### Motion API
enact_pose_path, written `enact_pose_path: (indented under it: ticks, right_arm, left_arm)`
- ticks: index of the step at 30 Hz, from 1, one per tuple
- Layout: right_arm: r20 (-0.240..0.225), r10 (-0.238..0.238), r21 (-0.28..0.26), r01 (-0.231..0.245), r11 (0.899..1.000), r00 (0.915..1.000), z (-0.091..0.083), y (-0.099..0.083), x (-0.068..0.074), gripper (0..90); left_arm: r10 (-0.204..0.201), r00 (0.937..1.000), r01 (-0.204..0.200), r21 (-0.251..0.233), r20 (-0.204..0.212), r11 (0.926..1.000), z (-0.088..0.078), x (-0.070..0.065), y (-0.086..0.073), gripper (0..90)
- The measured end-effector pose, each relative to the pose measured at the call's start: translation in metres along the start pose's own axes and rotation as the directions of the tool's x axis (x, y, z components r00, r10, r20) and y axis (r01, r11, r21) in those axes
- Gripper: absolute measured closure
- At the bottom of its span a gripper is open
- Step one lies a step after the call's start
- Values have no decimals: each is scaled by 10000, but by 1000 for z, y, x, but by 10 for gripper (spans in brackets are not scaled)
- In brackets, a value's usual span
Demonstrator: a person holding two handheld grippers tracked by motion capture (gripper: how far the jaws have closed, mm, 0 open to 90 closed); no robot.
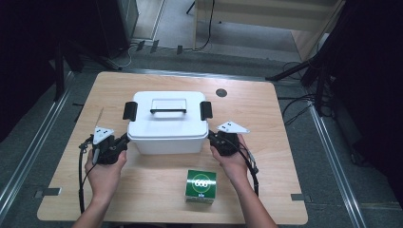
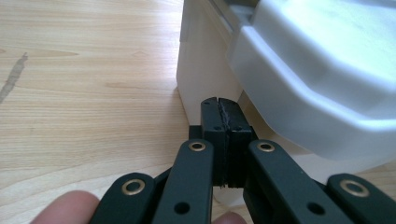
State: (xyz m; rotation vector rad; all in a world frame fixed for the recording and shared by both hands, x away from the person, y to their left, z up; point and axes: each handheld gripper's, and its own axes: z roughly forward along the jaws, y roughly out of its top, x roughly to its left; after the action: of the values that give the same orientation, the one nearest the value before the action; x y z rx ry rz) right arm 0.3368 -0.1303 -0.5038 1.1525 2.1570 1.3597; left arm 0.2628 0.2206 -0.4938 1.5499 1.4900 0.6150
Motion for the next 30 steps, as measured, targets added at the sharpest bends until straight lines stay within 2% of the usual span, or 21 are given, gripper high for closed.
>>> enact_pose_path:
  ticks: [3,4,6,8,9,11,14,16,17,19,21,23,26,28,30]
  right_arm:
    - [-112,558,95,-557,9984,9984,-5,-3,-4,900]
    - [-154,609,78,-608,9981,9980,-7,-5,-5,900]
    - [-143,394,103,-392,9992,9991,-10,-8,-5,894]
    - [-15,282,163,-282,9995,9996,-14,-11,-6,798]
    - [186,181,15,-181,9998,9997,-16,-13,-7,735]
    - [724,-176,-208,191,9996,9972,-22,-16,-11,664]
    - [1312,-659,-312,705,9970,9892,-32,-20,-22,598]
    - [1453,-673,-330,728,9968,9871,-42,-20,-30,590]
    - [1540,-668,-153,700,9974,9858,-47,-19,-34,595]
    - [1612,-557,278,519,9983,9853,-58,-17,-40,501]
    - [1373,-690,499,627,9968,9881,-67,-15,-45,405]
    - [986,-850,634,790,9949,9915,-75,-12,-49,328]
    - [662,-1158,669,1114,9915,9911,-83,-4,-51,263]
    - [433,-1294,653,1265,9898,9906,-88,4,-52,238]
    - [-6,-1211,647,1209,9906,9926,-92,14,-51,194]
  left_arm:
    - [47,10000,-48,3,68,10000,0,-4,-1,900]
    - [68,10000,-68,-15,62,10000,1,-5,-1,900]
    - [78,10000,-78,-99,24,9999,0,-6,-2,900]
    - [316,9991,-324,-293,-266,9990,-2,-6,-6,872]
    - [421,9984,-434,-366,-365,9984,-4,-4,-8,846]
    - [387,9985,-413,-671,-395,9969,-8,4,-15,752]
    - [497,9937,-562,-630,-1007,9964,-14,16,-27,596]
    - [665,9866,-784,-758,-1492,9940,-21,23,-36,505]
    - [687,9834,-813,-693,-1678,9943,-25,27,-40,459]
    - [465,9797,-558,-425,-1951,9975,-32,35,-47,339]
    - [166,9802,-237,-339,-1972,9991,-39,44,-56,203]
    - [-88,9851,8,-466,-1719,9989,-46,54,-65,132]
    - [-155,9936,83,-639,-1121,9979,-51,66,-69,12]
    - [-153,9945,79,-723,-1031,9974,-52,71,-68,9]
    - [-120,9952,37,-846,-975,9964,-53,74,-67,9]
